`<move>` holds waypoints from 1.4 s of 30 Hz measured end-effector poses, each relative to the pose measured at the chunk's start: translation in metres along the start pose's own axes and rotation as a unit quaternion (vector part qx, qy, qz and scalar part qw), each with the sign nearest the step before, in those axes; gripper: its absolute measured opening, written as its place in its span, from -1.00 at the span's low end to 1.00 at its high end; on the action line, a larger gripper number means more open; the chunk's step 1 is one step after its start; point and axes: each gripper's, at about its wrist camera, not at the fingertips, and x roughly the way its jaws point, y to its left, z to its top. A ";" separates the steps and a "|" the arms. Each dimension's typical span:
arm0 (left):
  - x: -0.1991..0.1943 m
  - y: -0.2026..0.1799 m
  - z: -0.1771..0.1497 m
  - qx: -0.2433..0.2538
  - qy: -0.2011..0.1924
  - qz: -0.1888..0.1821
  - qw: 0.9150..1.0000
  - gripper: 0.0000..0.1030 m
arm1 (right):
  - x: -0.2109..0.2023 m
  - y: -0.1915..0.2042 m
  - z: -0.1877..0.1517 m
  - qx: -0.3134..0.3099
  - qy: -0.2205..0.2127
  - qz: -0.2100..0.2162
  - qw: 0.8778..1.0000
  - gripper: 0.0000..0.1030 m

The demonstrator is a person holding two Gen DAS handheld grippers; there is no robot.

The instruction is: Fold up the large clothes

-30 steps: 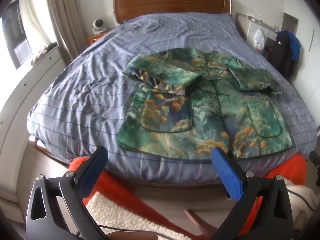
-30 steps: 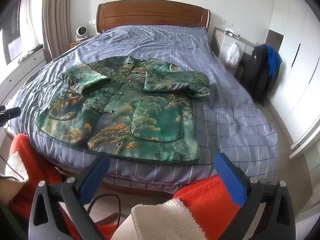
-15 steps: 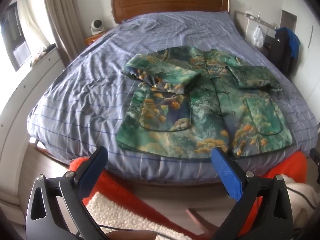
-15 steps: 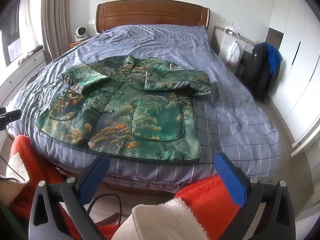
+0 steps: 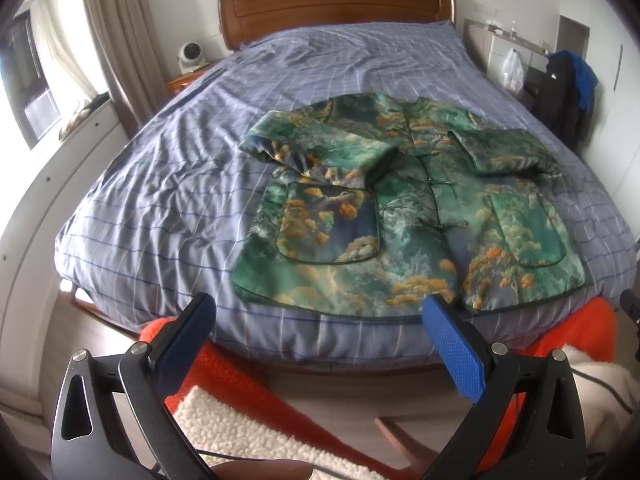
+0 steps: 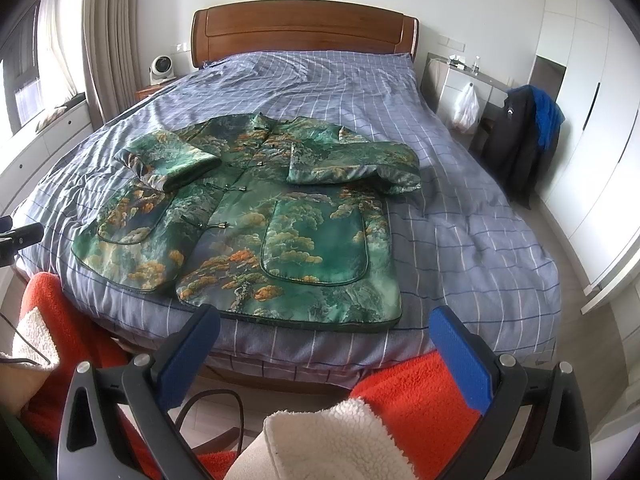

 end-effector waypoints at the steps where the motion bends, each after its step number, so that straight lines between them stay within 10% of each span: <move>1: 0.000 0.000 0.000 0.000 0.000 0.000 1.000 0.99 | 0.000 0.000 0.000 0.000 0.000 0.000 1.000 1.00; 42: 0.000 -0.004 -0.003 0.005 0.000 0.005 1.000 0.99 | 0.005 0.004 -0.004 0.003 0.005 0.004 1.000 0.99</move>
